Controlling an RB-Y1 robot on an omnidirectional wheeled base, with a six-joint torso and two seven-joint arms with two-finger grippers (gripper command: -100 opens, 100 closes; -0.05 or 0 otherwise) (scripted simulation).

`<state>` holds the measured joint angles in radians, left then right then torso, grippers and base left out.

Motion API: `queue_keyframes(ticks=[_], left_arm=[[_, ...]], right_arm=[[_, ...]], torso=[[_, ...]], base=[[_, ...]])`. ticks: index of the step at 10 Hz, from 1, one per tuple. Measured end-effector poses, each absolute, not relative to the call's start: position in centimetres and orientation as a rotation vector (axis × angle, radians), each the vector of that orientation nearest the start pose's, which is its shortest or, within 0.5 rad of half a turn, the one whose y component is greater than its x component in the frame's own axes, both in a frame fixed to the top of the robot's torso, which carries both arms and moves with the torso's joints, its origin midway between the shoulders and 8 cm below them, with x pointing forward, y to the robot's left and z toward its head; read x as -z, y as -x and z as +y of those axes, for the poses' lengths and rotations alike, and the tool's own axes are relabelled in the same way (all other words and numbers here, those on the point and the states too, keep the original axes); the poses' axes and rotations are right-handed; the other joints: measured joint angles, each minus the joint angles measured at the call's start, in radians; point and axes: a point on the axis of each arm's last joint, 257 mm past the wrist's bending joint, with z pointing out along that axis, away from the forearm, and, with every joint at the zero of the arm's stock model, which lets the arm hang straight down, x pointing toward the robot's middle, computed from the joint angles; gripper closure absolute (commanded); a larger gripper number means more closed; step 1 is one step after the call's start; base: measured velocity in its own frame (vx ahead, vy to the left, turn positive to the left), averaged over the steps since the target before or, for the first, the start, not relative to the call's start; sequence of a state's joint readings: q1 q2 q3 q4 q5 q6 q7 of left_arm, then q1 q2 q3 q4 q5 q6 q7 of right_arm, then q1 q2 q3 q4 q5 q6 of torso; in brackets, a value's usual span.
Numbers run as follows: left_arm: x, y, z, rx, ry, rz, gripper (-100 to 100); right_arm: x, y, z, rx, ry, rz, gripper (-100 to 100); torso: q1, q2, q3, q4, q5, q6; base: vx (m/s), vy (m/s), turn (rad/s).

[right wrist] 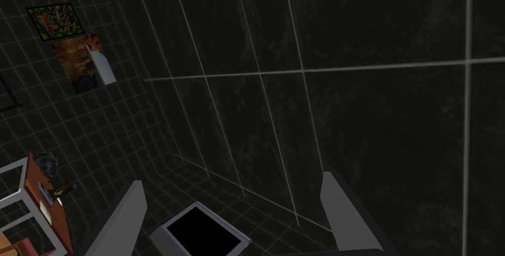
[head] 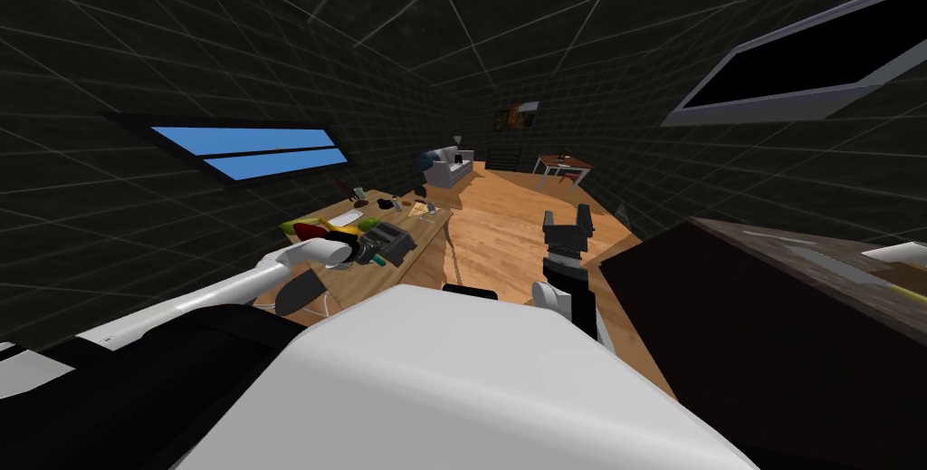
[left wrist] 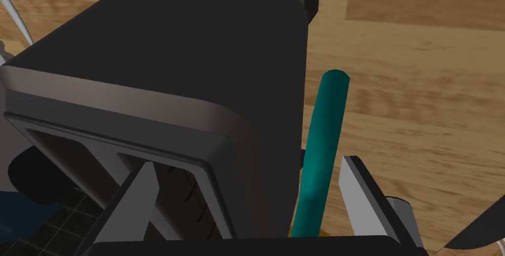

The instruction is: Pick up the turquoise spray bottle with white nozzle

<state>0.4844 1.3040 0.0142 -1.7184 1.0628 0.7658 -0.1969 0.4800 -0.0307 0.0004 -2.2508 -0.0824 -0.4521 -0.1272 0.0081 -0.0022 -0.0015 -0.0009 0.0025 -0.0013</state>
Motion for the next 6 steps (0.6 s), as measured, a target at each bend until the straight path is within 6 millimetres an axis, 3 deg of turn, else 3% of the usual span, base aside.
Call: queue_keyframes(ticks=[6], left_arm=[[32.2, -26.2, 56.0, 0.109, 1.733, 2.259, -100]], right_arm=[[-0.9, -35.8, -28.6, -1.465, -0.787, 0.588, 0]], torso=[[0.002, 0.000, 0.000, -0.001, 0.001, -0.001]], base=[[0.005, 0.064, -0.053]])
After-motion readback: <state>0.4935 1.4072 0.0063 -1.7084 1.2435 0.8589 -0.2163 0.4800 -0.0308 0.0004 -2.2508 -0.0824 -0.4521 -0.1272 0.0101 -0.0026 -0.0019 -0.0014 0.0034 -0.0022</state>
